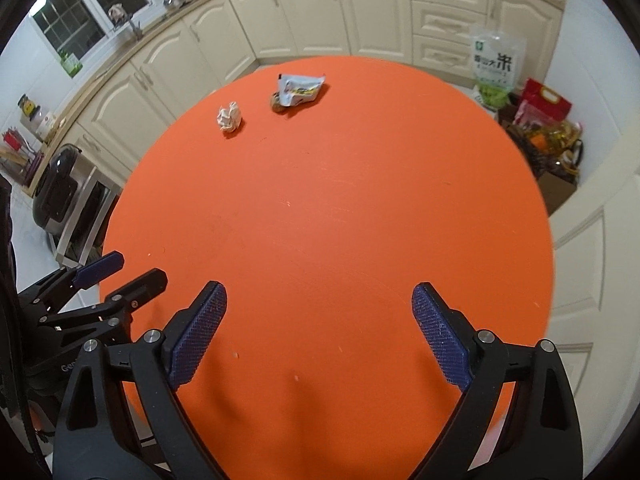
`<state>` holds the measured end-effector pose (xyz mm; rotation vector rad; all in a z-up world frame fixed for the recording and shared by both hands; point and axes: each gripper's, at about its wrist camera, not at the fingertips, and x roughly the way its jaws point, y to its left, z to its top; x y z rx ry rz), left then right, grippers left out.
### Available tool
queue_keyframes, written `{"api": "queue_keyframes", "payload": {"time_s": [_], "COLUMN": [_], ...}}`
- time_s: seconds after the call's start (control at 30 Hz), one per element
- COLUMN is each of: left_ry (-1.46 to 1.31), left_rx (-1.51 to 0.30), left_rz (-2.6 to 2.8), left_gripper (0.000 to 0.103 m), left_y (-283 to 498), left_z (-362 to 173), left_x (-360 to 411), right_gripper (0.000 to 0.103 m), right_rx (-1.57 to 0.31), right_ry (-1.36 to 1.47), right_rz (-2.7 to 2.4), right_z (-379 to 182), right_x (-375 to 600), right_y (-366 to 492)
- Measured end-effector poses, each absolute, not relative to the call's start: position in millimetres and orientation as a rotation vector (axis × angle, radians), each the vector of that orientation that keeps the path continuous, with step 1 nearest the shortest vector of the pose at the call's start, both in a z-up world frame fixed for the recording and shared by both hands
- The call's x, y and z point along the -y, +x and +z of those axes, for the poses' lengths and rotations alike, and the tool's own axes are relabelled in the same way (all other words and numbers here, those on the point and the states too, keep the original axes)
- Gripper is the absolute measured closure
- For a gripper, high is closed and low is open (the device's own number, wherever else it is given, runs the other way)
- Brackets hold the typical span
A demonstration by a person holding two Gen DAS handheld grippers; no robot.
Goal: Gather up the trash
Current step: 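Move both open tools back to the remaining trash on the table, then grasp the white snack packet with the right tool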
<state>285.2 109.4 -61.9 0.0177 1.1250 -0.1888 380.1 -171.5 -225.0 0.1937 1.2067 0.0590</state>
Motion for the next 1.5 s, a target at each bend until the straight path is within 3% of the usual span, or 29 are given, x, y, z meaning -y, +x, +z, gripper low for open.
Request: {"api": "queue_keyframes", "payload": {"time_s": [0.53,0.93,1.07,1.23,1.3,1.43,1.47,1.5], "left_ry": [-0.068,-0.069,-0.052,-0.045,-0.062,-0.070,-0.073,-0.093], "left_rx": [-1.160,-1.200,-1.233,-1.286,-1.303,-1.318,-1.319,-1.311], "left_rz": [-0.117,-0.153,-0.146,-0.153,-0.153,-0.149,-0.147,-0.149], "left_gripper": [0.037,0.037,0.037,0.037,0.037,0.037,0.037,0.037], "left_y": [404,499,520,552,563,580,583,586], "left_z": [-83,-82,-88,-100,-104,-114,-116,-118], "left_x": [-158,-151,-140,-126,-124,-118,-117,-117], "right_gripper": [0.009,0.009,0.014,0.029,0.053,0.073,0.091,0.091], "right_rx": [-1.288,-1.371,-1.375,-1.376,-1.379,-1.386,-1.396,-1.401], "right_ry": [0.198,0.300,0.294,0.229,0.155,0.175,0.178,0.190], "right_rz": [0.051,0.062,0.048,0.041,0.008,0.023,0.025,0.037], "right_z": [-258,-294,-303,-300,-298,-295,-296,-296], "right_x": [169,184,179,171,168,172,173,174], "right_y": [540,633,644,646,643,645,645,646]}}
